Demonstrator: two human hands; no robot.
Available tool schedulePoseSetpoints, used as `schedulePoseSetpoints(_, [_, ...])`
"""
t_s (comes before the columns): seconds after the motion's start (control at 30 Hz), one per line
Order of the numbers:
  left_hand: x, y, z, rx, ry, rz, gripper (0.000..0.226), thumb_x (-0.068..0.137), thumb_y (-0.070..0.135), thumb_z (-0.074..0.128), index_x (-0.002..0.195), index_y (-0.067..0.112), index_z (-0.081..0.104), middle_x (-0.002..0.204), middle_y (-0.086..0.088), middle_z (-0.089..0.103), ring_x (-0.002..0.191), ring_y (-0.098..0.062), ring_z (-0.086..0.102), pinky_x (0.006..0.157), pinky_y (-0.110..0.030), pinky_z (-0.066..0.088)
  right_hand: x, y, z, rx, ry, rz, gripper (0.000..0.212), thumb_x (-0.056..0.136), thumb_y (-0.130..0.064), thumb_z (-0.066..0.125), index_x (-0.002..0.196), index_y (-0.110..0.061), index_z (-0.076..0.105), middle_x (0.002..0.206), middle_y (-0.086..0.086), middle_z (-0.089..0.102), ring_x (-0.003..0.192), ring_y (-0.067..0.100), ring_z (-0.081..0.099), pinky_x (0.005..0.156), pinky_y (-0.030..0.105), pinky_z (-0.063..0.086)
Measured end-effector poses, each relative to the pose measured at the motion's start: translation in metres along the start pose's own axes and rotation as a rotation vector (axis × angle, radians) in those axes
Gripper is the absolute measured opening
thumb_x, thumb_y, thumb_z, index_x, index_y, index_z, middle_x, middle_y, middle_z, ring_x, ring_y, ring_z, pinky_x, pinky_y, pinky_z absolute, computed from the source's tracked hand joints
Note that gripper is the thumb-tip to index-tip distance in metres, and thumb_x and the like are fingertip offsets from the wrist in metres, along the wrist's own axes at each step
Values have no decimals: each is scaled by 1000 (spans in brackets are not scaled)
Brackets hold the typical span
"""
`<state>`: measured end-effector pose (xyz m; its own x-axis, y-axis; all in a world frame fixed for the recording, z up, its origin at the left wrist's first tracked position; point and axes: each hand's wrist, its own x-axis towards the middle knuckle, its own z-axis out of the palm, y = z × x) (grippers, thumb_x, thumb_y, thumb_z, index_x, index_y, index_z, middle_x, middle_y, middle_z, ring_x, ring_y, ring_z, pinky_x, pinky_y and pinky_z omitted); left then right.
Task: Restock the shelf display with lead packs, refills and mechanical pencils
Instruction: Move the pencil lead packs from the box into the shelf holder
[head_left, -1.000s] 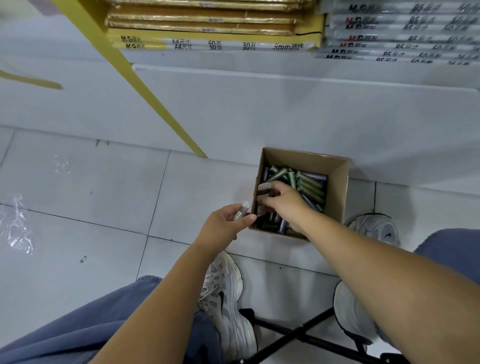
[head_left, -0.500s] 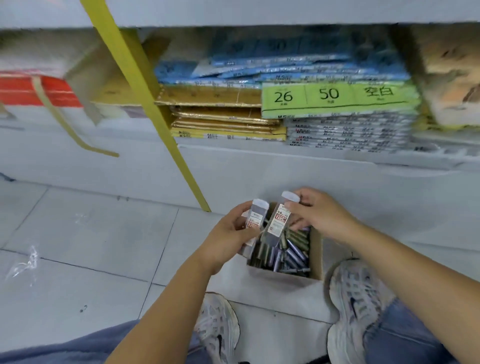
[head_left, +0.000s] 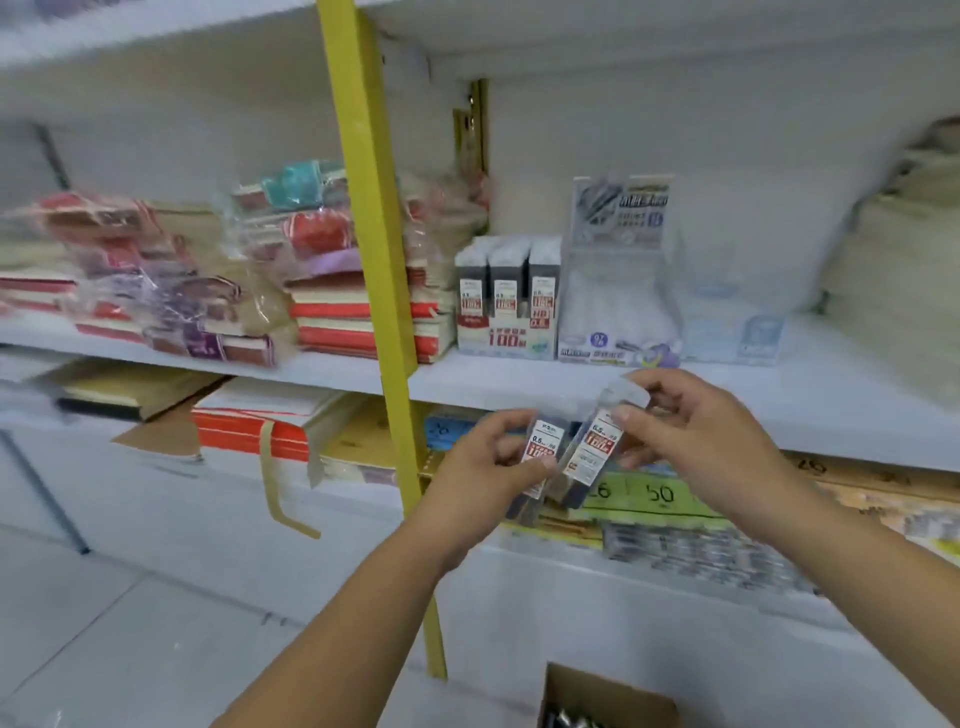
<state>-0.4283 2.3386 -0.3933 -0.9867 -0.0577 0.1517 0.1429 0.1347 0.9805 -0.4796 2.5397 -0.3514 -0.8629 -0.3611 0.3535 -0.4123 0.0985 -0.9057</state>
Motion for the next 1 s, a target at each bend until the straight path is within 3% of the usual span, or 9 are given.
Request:
schedulePoseSetpoints(0.07, [14, 14, -11, -42, 98, 57, 29, 94, 14, 67, 118, 26, 59, 101, 6, 78, 93, -12, 72, 67, -22, 54, 26, -25, -6, -30, 77, -125, 16, 90, -11, 64, 99, -24, 62, 90, -2, 74, 67, 20, 71, 61, 26, 58])
schedulePoseSetpoints(0.17, [29, 21, -24, -109, 213, 133, 28, 95, 18, 66, 115, 36, 57, 101, 10, 77, 94, -4, 71, 69, -16, 53, 63, -54, -9, -102, 167, -317, 18, 92, -13, 63, 93, -31, 61, 89, -8, 73, 73, 14, 71, 63, 23, 58])
schedulePoseSetpoints(0.33, [47, 20, -30, -169, 278, 196, 30, 92, 22, 70, 110, 42, 58, 98, 12, 78, 89, 4, 70, 64, -8, 49, 113, -73, 0, -314, 222, -491, 29, 92, -19, 62, 87, -47, 58, 87, -15, 67, 85, 16, 68, 79, 45, 57])
schedulePoseSetpoints(0.4, [54, 22, -32, -186, 263, 207, 31, 91, 22, 70, 116, 38, 58, 101, 13, 77, 94, 1, 70, 71, -14, 52, 128, -71, 4, -467, 215, -510, 21, 92, -24, 62, 90, -44, 56, 87, -18, 66, 83, 9, 66, 78, 44, 55])
schedulePoseSetpoints(0.5, [60, 23, -39, -210, 276, 225, 34, 92, 19, 69, 123, 29, 59, 106, 12, 76, 102, -4, 70, 85, -29, 54, 144, -69, 7, -708, 163, -525, 12, 91, -30, 60, 95, -39, 53, 84, -21, 63, 78, -3, 59, 68, 28, 49])
schedulePoseSetpoints(0.57, [63, 22, -42, -215, 279, 234, 33, 92, 19, 68, 123, 28, 60, 107, 14, 76, 101, -3, 70, 85, -30, 54, 152, -66, 10, -818, 112, -503, 13, 91, -32, 60, 98, -38, 51, 85, -19, 62, 76, -4, 57, 63, 20, 42])
schedulePoseSetpoints(0.67, [64, 19, -43, -208, 261, 242, 29, 92, 19, 68, 119, 30, 61, 106, 14, 76, 97, -4, 72, 77, -23, 57, 162, -62, 13, -850, 77, -435, 22, 91, -31, 63, 109, -31, 51, 93, -12, 64, 77, -1, 56, 66, 26, 45])
schedulePoseSetpoints(0.77, [65, 20, -44, -187, 241, 257, 28, 93, 14, 67, 117, 29, 62, 102, 12, 77, 90, -6, 73, 68, -14, 55, 168, -55, 16, -948, 76, -461, 25, 86, -31, 68, 108, -27, 56, 94, -9, 57, 90, 13, 53, 74, 34, 42])
schedulePoseSetpoints(1.0, [64, 24, -44, -154, 198, 257, 33, 95, 16, 63, 124, 31, 56, 95, 5, 79, 85, -14, 74, 76, -27, 60, 160, -28, 20, -981, 145, -403, 40, 90, -33, 64, 129, -28, 56, 108, -1, 46, 103, 14, 43, 79, 30, 40])
